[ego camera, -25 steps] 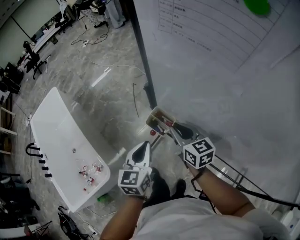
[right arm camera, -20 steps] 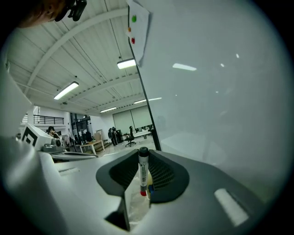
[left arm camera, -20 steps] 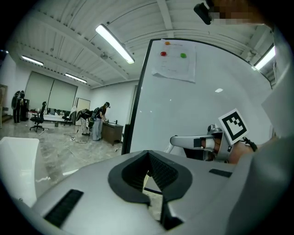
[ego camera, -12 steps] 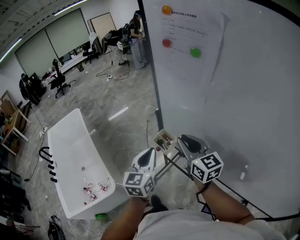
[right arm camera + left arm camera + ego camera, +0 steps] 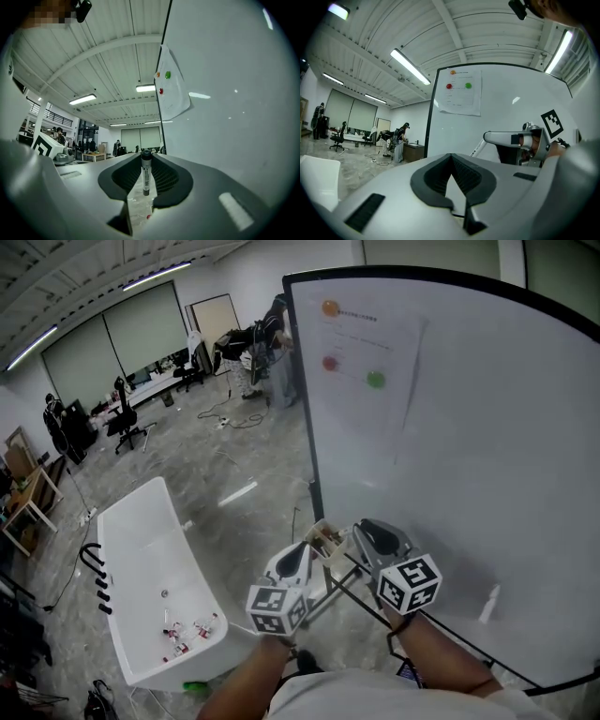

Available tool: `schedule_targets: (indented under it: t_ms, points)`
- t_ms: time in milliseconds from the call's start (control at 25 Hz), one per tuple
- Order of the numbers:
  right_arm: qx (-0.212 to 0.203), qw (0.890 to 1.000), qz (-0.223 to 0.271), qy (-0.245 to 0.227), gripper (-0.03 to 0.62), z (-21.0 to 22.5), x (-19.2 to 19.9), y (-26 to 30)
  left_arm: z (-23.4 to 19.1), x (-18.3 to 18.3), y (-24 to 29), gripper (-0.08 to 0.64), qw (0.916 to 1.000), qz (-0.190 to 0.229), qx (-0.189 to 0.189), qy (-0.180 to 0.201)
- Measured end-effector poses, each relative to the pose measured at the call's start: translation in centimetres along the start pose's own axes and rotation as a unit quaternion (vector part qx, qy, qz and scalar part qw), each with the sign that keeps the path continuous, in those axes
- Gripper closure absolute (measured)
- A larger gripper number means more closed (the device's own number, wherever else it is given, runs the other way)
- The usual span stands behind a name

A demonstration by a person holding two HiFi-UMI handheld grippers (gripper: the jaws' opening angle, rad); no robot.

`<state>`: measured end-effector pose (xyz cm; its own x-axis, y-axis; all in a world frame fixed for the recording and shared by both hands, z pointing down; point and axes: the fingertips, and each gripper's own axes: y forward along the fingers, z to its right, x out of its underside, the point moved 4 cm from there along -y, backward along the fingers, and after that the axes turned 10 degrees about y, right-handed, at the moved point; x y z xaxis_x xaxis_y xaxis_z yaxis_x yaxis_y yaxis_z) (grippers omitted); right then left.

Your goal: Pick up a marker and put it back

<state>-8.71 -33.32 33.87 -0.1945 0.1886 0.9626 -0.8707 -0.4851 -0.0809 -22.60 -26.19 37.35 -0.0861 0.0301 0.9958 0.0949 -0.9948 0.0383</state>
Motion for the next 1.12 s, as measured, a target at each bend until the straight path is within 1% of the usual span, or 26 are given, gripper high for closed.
schedule_targets:
  t_ms: [160, 360, 560, 680, 880, 1120]
  points:
    - [-0.003, 1.000, 0.001, 0.000, 0.525, -0.2, -0.4, 0.0, 0.0, -0.6, 0.0, 0.555, 1.0000, 0.002, 0.000, 0.003]
    - [0.005, 1.000, -0.007, 0.009, 0.525, -0.1, 1.3, -0.3, 0.0, 0.3, -0.8, 0.555, 0.9999, -0.002, 0.003, 0.010]
    - [0.013, 1.000, -0.023, 0.017, 0.525, 0.4, 2.8, 1.4, -1.5, 0.9, -0.4, 0.555, 0.9999, -0.009, 0.003, 0.005]
    - [0.020, 0.998, -0.042, 0.031, 0.524, 1.1, 5.2, 2.7, -2.5, 2.6, 0.0, 0.555, 0.9998, -0.019, 0.007, 0.001]
    - [0.039, 0.993, -0.085, 0.070, 0.525, 3.8, 10.5, 5.9, -4.6, 6.2, 2.2, 0.555, 0.9987, -0.045, 0.018, -0.013]
    - [0.066, 0.985, -0.133, 0.087, 0.523, 7.6, 16.4, 8.8, -6.9, 11.1, 4.7, 0.555, 0.9962, -0.073, 0.026, -0.041]
